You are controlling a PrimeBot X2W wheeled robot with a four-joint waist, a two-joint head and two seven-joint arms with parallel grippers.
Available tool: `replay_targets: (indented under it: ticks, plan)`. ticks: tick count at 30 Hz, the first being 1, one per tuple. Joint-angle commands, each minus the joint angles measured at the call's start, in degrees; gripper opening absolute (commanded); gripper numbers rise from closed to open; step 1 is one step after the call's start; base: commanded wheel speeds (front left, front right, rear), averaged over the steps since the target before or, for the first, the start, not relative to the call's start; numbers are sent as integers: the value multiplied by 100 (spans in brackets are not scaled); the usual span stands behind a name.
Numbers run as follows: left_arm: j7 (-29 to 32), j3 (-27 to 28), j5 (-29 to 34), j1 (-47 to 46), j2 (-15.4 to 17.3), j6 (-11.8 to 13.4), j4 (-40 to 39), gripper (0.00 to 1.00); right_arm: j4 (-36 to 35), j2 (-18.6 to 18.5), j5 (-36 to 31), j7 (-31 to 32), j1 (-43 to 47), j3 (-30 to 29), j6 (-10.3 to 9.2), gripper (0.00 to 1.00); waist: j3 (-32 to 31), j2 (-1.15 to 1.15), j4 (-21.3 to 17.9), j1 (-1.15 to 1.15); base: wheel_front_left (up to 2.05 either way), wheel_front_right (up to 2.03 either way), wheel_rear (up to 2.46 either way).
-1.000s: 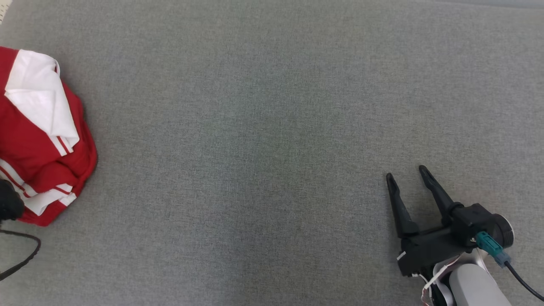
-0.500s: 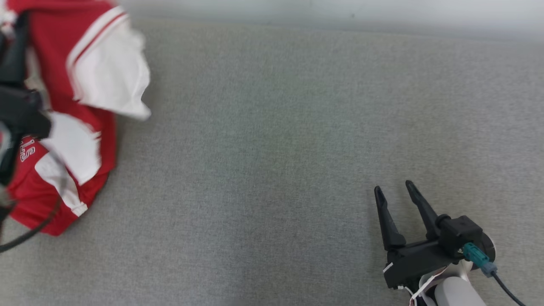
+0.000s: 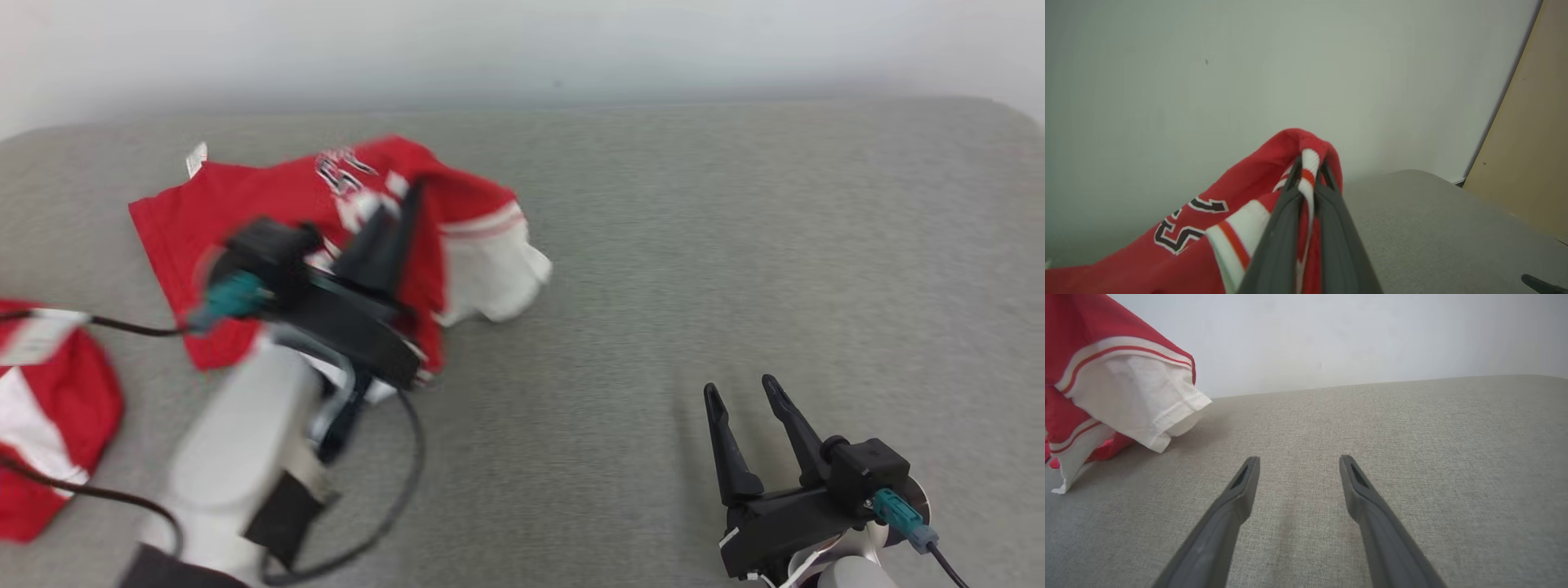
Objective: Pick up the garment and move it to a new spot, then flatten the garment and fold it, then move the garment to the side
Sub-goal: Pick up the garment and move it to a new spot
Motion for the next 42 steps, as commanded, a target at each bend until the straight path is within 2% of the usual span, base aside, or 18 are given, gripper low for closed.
replay_targets:
  ticks: [1,4,5,7,13,14,15,16,21,26,35,42]
  plan:
    - [-24,-62,43,96,-127,7,46,0,-1,16,22,-6,64,38,4,100,-102,0,-527,1,0,0,0]
    - [-24,-241,20,162,-394,-3,126,0,-15,40,25,-6,8,84,4,100,-61,0,-799,1,0,0,0]
    - [-24,-241,20,162,-394,-3,126,0,-15,40,25,-6,8,84,4,100,-61,0,-799,1,0,0,0]
    - [-25,-467,-55,126,-513,-7,69,0,-9,85,36,-6,-50,118,4,100,-24,0,-1042,1,0,0,0]
    - [-24,-834,-177,-14,-550,2,-252,0,29,165,76,-6,-110,222,4,100,-11,0,-1365,1,0,0,0]
    - [-23,-854,-178,42,-549,41,-182,20,45,174,80,-6,-107,237,4,100,-29,0,-1399,1,0,0,0]
    - [-23,-886,-216,92,-549,54,-82,57,53,179,84,-6,-100,250,4,100,-36,0,-1420,1,0,0,0]
    - [-23,-886,-244,94,-553,85,-37,100,57,187,90,-6,-101,244,4,100,-33,0,-1430,1,0,0,0]
    - [-23,-908,-175,165,-551,135,216,100,48,219,94,-6,-117,184,4,100,-20,0,-1350,1,0,0,0]
    - [-23,-608,40,320,-554,197,311,100,23,239,109,-6,-105,163,4,100,-39,0,-1138,1,0,0,0]
    - [-23,889,952,1584,-348,592,-175,100,-22,178,136,-6,-26,291,4,100,-278,0,-675,1,0,0,0]
    - [-24,1775,1528,2780,-305,651,-758,100,62,94,110,-6,-35,372,4,100,-410,0,-302,1,0,0,0]
